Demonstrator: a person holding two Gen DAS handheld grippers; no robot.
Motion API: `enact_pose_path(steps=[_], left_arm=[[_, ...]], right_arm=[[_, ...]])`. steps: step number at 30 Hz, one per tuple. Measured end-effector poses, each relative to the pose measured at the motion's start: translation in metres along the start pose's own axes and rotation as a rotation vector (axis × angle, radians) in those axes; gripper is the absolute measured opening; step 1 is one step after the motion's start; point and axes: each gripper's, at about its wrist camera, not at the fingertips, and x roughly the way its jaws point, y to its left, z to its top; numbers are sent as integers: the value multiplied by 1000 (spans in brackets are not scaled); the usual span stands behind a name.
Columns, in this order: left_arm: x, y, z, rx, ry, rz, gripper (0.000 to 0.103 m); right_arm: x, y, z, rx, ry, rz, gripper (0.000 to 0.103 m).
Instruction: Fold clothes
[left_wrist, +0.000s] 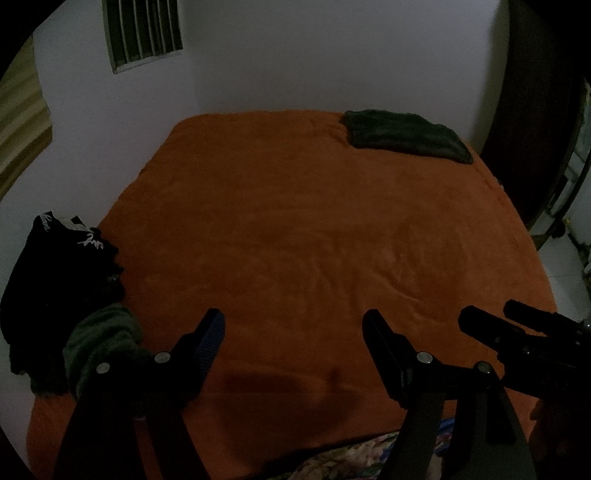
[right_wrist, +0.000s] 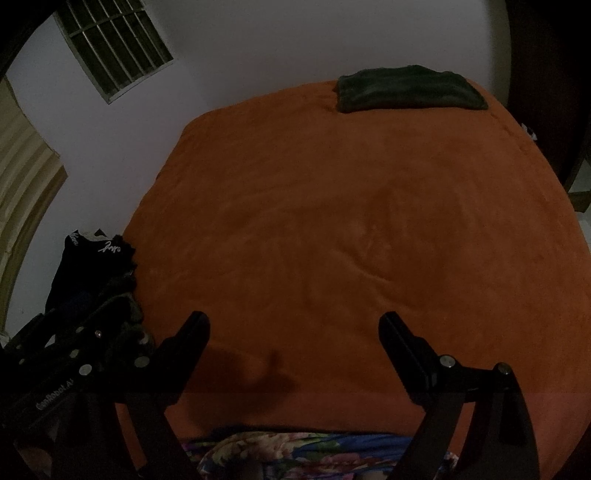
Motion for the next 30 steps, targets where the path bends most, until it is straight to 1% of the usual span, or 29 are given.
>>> enact_pose_path(steps=[5, 10, 17, 20, 23, 27, 30], left_arm=[[-2, 4, 0, 9, 0, -14, 78], [-4, 9, -2, 16, -10, -4, 78], [-7, -7, -1, 16, -6, 1, 78], [-9, -3, 4, 15, -6, -7, 78], [-10, 1, 4, 5, -16, 3, 78], [-10, -2, 0, -18, -10, -29, 78], [-13, -3, -2, -10, -19, -25, 78]], right_arm=[[-1, -2, 3, 4, 7, 5, 92], [-4, -5, 7, 9, 7, 8, 93], [-1, -5, -3, -2, 5, 13, 93], [0, -8, 2, 0, 20, 9, 93], [-2, -6, 5, -7, 20, 6, 93], [-5, -7, 11, -16, 17, 8, 93], [-6, -7, 8, -11, 10, 8, 93]])
